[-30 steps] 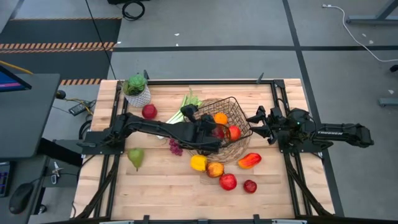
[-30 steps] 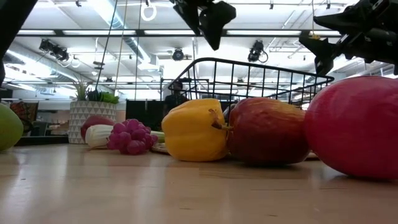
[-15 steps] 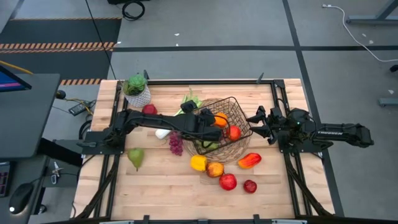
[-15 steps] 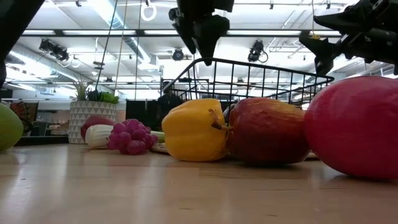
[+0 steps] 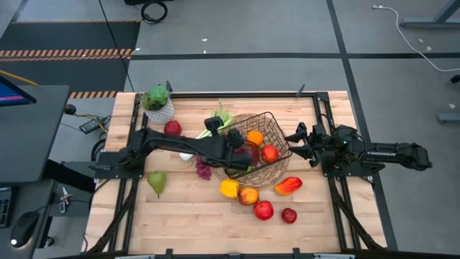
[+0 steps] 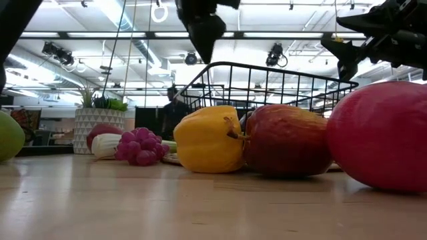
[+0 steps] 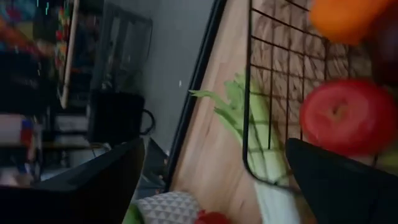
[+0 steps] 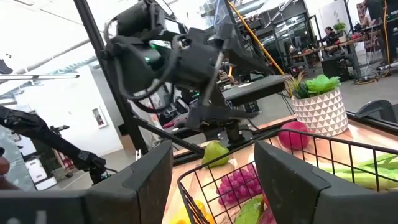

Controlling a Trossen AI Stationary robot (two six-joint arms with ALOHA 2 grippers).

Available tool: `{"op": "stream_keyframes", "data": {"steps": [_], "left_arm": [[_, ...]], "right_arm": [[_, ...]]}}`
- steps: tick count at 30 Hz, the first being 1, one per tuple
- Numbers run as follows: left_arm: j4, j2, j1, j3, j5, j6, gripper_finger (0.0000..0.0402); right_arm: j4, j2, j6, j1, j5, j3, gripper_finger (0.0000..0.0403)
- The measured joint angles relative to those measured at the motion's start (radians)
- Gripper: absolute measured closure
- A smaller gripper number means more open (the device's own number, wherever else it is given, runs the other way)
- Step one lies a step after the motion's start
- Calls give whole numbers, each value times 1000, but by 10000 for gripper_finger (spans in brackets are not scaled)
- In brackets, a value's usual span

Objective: Build produce basket
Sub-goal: Put the green pear into the black wire basket

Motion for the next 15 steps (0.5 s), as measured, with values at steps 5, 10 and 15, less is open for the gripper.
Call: {"op": "stream_keyframes", "data": {"steps": [5, 10, 15], "left_arm": [[2, -85, -38, -54, -5, 70, 4], [88, -238, -54, -222, 2, 115, 4], [440, -440, -53, -510, 118, 272, 4]], "right_arm": [[0, 0, 0, 0, 0, 0, 172], [0, 0, 0, 0, 0, 0, 172], [0, 0, 0, 0, 0, 0, 172]]}}
